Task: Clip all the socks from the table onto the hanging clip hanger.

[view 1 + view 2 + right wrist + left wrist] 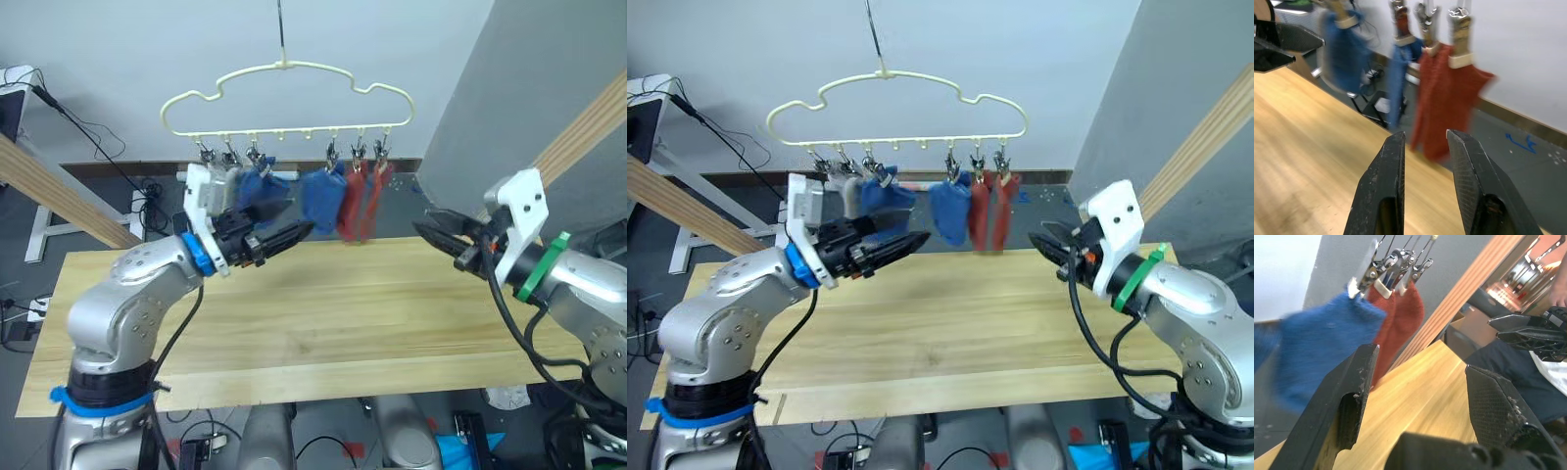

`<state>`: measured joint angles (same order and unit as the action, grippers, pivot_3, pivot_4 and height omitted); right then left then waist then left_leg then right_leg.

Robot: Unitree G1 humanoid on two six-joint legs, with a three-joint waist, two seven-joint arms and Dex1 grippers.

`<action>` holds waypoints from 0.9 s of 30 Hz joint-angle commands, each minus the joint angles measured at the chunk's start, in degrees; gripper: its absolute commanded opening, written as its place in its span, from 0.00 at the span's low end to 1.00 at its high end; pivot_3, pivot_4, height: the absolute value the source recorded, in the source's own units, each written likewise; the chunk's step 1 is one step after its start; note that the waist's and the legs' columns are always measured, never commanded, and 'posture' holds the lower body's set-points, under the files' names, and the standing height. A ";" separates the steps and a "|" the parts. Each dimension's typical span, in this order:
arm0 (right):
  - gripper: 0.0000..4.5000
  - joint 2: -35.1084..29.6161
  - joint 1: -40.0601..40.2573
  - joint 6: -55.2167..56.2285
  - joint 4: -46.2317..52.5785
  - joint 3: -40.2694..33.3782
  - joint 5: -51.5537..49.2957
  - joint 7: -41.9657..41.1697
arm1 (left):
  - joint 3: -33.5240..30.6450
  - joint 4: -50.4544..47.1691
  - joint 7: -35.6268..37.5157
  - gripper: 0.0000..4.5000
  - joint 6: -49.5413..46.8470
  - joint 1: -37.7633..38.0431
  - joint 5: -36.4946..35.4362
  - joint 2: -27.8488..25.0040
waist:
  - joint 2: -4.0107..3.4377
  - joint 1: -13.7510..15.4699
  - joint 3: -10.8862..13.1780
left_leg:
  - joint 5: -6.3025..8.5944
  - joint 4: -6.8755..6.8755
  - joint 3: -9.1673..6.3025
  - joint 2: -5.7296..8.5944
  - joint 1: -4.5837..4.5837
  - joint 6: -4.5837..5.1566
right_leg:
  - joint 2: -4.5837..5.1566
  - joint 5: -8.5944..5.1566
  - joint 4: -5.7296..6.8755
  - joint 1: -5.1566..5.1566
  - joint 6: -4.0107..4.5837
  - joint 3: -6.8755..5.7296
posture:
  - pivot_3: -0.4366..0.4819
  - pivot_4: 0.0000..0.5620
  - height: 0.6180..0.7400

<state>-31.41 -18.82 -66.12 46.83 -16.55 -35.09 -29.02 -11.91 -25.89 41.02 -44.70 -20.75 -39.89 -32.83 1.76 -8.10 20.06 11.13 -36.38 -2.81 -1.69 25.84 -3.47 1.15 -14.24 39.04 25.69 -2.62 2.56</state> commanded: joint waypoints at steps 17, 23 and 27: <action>0.30 -1.91 27.70 27.47 -1.55 4.63 3.97 -7.43 | -16.19 -13.37 -8.19 0.72 11.81 29.59 2.34 0.39 | 0.60 0.30 -4.99 | 0.00 -0.08 0.01 -0.05 -1.43 0.02 | -0.06 -0.35 -0.09 -1.46 0.08 0.06 | 0.32 0.32 1.00; 0.30 -1.84 30.73 31.49 -3.67 4.98 4.10 -9.11 | -18.22 -10.72 -8.28 0.72 17.84 35.36 5.37 2.35 | 0.76 0.87 -6.63 | 0.01 -0.07 0.04 -0.06 -1.58 0.02 | -0.05 -0.38 -0.13 -1.60 0.14 0.08 | 0.35 0.29 1.00; 0.30 -2.44 32.05 33.52 -4.65 4.64 3.68 -10.55 | -18.11 -10.37 -9.41 0.72 20.28 38.37 7.48 3.58 | 0.81 1.60 -7.23 | 0.02 0.08 0.13 -0.06 -1.72 0.03 | -0.05 -0.41 -0.17 -1.62 0.19 0.15 | 0.36 0.28 1.00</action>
<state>-33.33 12.95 -34.46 41.17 -11.07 -30.44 -38.52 -28.53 -35.05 32.19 -26.28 17.13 -33.31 -29.42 2.57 -6.51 12.82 11.14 -36.30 -2.69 -1.76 24.09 -3.45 1.10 -14.65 38.87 24.06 -2.43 2.71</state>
